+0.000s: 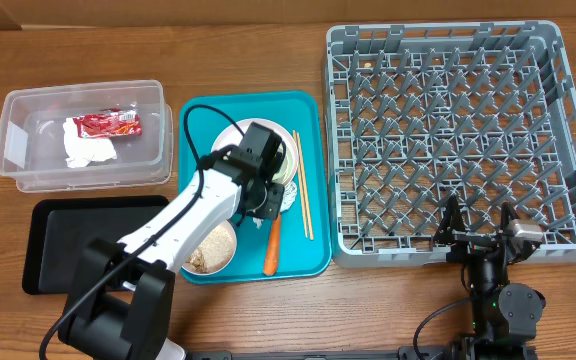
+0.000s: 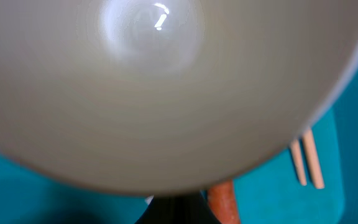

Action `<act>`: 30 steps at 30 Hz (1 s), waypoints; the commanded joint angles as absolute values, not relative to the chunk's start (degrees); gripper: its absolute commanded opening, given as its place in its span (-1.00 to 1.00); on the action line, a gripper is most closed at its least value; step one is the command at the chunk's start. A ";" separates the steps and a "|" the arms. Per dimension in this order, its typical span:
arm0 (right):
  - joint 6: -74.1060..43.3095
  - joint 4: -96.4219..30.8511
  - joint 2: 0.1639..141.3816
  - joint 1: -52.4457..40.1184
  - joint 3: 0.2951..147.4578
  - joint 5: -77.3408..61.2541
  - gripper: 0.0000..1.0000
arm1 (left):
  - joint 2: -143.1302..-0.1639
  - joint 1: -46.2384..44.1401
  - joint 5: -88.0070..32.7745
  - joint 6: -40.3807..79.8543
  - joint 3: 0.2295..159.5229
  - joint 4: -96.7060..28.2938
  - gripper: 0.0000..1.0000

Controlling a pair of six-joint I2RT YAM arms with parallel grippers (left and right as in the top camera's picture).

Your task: Sort waste into correct bins and load items into the dishwasher

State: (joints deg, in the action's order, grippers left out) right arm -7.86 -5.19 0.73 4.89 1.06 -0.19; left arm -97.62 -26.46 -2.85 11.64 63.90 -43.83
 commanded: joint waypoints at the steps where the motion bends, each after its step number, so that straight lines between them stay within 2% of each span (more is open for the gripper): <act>1: -7.64 -4.82 0.16 5.10 0.45 -0.56 1.00 | -97.21 -26.59 -1.37 11.31 70.46 -46.63 -0.92; 10: -7.64 -4.80 0.16 5.10 0.45 -0.56 1.00 | -97.19 -25.45 1.91 11.11 83.11 -59.29 -0.92; 17: -7.64 -4.80 0.16 5.10 0.45 -0.56 1.00 | -96.95 -21.32 1.93 11.11 91.50 -65.73 -0.92; 24: -7.64 -4.80 0.16 5.10 0.45 -0.56 1.00 | -96.95 -12.01 1.91 13.08 94.76 -64.05 -0.92; 30: -7.64 -4.80 0.16 5.10 0.45 -0.56 1.00 | -96.99 -0.97 1.91 21.52 94.76 -59.40 -0.92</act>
State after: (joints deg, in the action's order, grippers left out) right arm -7.86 -5.15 0.73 4.89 1.06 -0.23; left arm -97.62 -5.39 1.17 15.86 93.32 -60.47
